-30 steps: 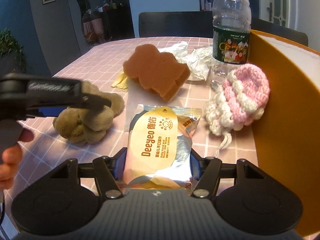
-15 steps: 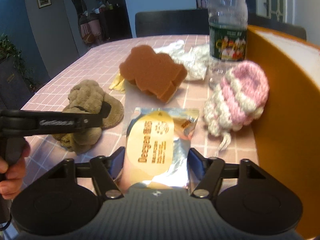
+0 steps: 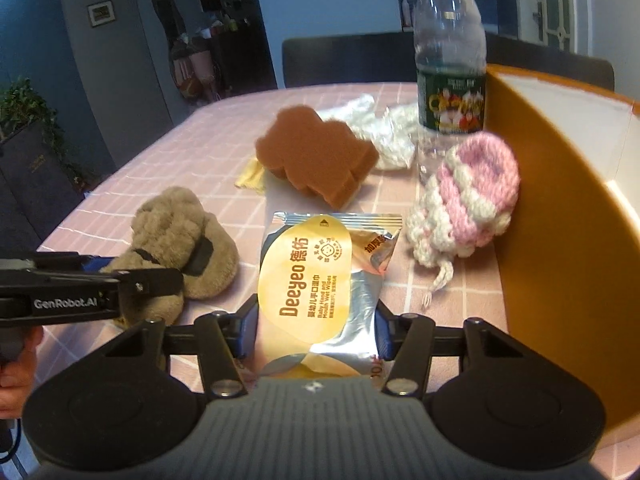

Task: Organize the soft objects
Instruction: 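Lift the teddy bear and bread packet and carry them toward the orange box, then lower the bear and packet into the orange box and open both tools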

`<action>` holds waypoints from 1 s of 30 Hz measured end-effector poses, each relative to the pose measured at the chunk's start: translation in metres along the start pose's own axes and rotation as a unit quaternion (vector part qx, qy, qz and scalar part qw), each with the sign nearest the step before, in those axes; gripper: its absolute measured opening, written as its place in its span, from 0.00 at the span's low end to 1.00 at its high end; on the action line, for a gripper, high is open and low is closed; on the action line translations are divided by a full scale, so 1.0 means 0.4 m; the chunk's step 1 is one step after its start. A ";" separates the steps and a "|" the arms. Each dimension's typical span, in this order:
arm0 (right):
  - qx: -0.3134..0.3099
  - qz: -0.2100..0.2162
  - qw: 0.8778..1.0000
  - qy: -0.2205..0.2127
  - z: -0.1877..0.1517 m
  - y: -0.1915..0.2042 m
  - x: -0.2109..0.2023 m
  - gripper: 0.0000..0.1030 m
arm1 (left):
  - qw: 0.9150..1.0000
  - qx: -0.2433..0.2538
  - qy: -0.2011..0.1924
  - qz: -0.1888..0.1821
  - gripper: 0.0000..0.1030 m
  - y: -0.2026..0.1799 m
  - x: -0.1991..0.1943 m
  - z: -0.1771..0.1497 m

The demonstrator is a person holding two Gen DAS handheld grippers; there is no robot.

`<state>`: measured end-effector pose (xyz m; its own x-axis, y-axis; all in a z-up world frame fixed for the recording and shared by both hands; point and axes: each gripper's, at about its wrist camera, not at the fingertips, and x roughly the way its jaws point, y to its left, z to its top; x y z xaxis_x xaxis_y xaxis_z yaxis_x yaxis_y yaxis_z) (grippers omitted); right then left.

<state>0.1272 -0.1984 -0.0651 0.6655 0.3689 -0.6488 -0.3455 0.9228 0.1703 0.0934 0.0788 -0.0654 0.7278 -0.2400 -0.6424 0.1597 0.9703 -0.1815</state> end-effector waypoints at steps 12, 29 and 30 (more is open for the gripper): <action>-0.005 0.004 0.996 -0.086 0.054 0.004 -0.195 0.53 | 0.994 0.027 -0.089 -0.048 0.54 -0.074 -0.151 0.052; -0.015 -0.124 0.985 -0.117 0.203 -0.213 -0.439 0.53 | 0.960 0.167 -0.155 -0.161 0.54 -0.394 -0.168 0.224; -0.015 -0.133 0.985 -0.112 0.216 -0.234 -0.438 0.53 | 0.959 0.175 -0.153 -0.163 0.54 -0.415 -0.153 0.235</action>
<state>0.0999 -0.3397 0.0967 0.8635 0.1324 -0.4867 -0.1563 0.9877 -0.0086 0.0849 -0.0648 0.0740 0.7542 -0.5643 -0.3357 0.5869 0.8087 -0.0408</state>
